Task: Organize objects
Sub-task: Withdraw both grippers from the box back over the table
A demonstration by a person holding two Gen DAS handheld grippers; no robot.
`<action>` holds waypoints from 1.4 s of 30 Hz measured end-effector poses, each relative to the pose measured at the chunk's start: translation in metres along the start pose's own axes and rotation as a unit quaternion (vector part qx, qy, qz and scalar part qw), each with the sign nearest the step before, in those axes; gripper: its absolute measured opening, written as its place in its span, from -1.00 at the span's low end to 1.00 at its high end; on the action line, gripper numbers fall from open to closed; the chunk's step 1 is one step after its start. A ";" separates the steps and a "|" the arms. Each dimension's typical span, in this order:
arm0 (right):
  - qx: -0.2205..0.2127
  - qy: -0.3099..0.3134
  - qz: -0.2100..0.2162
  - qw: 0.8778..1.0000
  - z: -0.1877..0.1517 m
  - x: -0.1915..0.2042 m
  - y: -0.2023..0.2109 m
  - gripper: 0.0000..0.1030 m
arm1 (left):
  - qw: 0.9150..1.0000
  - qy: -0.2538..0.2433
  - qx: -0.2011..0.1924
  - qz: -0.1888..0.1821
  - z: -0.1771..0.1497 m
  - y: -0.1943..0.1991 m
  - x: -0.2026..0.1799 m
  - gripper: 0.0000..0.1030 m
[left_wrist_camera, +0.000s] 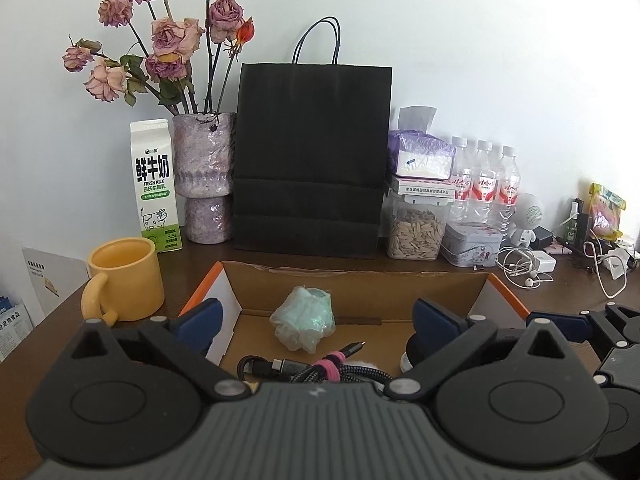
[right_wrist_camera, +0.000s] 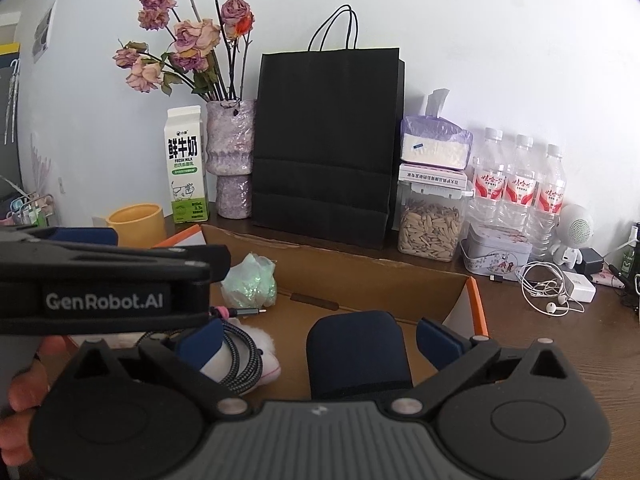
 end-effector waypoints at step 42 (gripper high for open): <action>0.080 -0.028 0.003 0.996 -0.108 0.008 0.125 1.00 | 0.998 -0.033 0.053 -0.009 -0.074 0.136 0.027 1.00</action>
Point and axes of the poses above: each gripper's, at about its wrist camera, not at the fingertips, and y roughly against the way its jaws point, x to its left, z to its top, the point moved 7 cm from there along -y, roughly the way its jaws point, and after that the axes turned 4 degrees about -x, right-handed, at the moved point
